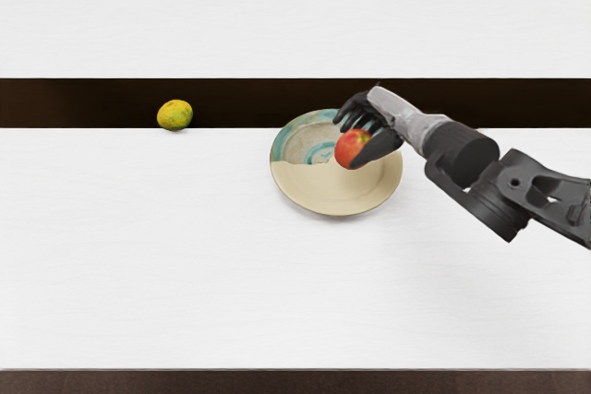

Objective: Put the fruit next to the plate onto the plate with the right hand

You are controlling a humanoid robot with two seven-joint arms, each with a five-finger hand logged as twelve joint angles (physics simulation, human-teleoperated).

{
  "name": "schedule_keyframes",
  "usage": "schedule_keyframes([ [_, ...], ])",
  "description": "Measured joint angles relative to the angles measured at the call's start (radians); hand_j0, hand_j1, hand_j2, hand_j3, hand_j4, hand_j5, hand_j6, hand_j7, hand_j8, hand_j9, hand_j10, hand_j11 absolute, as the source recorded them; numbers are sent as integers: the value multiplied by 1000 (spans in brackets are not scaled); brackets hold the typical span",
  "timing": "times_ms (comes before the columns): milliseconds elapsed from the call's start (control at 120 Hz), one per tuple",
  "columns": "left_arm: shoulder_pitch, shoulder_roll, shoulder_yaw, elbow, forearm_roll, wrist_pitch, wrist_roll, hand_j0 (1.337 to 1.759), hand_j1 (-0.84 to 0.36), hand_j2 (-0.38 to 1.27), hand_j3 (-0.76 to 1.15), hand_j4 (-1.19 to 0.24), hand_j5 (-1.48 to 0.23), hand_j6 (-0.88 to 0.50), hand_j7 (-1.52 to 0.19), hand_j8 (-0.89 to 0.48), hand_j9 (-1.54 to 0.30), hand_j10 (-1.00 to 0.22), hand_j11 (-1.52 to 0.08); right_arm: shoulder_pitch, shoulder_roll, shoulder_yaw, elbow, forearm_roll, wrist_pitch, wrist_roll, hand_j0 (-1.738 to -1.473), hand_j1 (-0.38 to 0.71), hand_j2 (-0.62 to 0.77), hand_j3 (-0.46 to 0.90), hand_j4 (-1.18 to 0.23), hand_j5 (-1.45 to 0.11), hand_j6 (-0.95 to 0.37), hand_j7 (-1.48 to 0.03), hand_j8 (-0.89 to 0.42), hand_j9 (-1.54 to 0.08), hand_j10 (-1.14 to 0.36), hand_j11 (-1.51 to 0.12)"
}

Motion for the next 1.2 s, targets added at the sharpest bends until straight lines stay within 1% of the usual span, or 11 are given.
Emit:
schedule_keyframes([
  [233, 0, 0, 0, 0, 0, 0, 0, 1658, 349, 0, 0, 0, 0, 0, 0, 0, 0, 0, 0, -17, 17, -23, -1, -1, 0, 1, -1658, 233, 217, 0, -581, -777, -587, -766, -459, -766, -512, -770],
  [283, 0, 0, 0, 0, 0, 0, 0, 1658, 349, 0, 0, 0, 0, 0, 0, 0, 0, 0, 0, -18, 19, -25, -1, -1, -2, 1, -1658, 215, 174, 0, -553, -737, -558, -728, -452, -728, -496, -731],
  [442, 0, 0, 0, 0, 0, 0, 0, 1658, 349, 0, 0, 0, 0, 0, 0, 0, 0, 0, 0, -20, 16, -25, -3, -2, -12, 1, -1658, -39, 73, 0, -298, -395, -300, -391, -252, -391, -272, -392],
  [592, 0, 0, 0, 0, 0, 0, 0, 1658, 349, 0, 0, 0, 0, 0, 0, 0, 0, 0, 0, -20, -9, 19, -1, 2, 19, 1, -1658, -188, 34, 0, -155, -204, -156, -201, -133, -202, -142, -202],
  [642, 0, 0, 0, 0, 0, 0, 0, 1658, 349, 0, 0, 0, 0, 0, 0, 0, 0, 0, 0, -33, -20, 73, -1, 10, 74, 2, -1658, -219, 26, 0, -125, -164, -127, -162, -108, -163, -115, -163],
  [708, 0, 0, 0, 0, 0, 0, 0, 1658, 349, 0, 0, 0, 0, 0, 0, 0, 0, 0, 0, -69, -43, 190, -1, 47, 196, 2, -1658, -250, 18, 0, -95, -125, -97, -123, -83, -123, -88, -124],
  [900, -5, 0, 0, 0, 0, 0, 0, 1658, 349, 0, 0, 0, 0, 0, 0, 0, 0, 0, 0, -205, -210, 561, -17, 320, 648, 7, -1658, -298, 6, 0, -48, -62, -49, -62, -44, -62, -45, -62],
  [958, -1, 0, 1, 0, 0, 0, 0, 1658, 349, 0, 0, 0, 0, 0, 0, 0, 0, 0, 0, -252, -241, 661, -52, 401, 766, 8, -1658, -306, 4, 0, -41, -52, -42, -52, -37, -52, -38, -52],
  [1017, 3, 0, 0, 0, 0, 0, 0, 1658, 349, 0, 0, 0, 0, 0, 0, 0, 0, 0, 0, -295, -260, 751, -105, 472, 836, 8, -1658, -312, 2, 0, -35, -45, -36, -44, -32, -44, -33, -44],
  [1133, 5, 0, -2, 0, -1, 0, 0, 1658, 349, 0, 0, 0, 0, 0, 0, 0, 0, 0, 0, -367, -279, 882, -235, 584, 899, 9, -1658, -320, 0, 0, -27, -35, -28, -34, -26, -35, -26, -35],
  [1200, 5, 0, -3, 0, -1, 0, 0, 1658, 349, 0, 0, 0, 0, 0, 0, 0, 0, 0, 0, -401, -284, 934, -286, 621, 913, 10, -1658, -323, 0, 0, -24, -31, -25, -31, -23, -31, -23, -31],
])
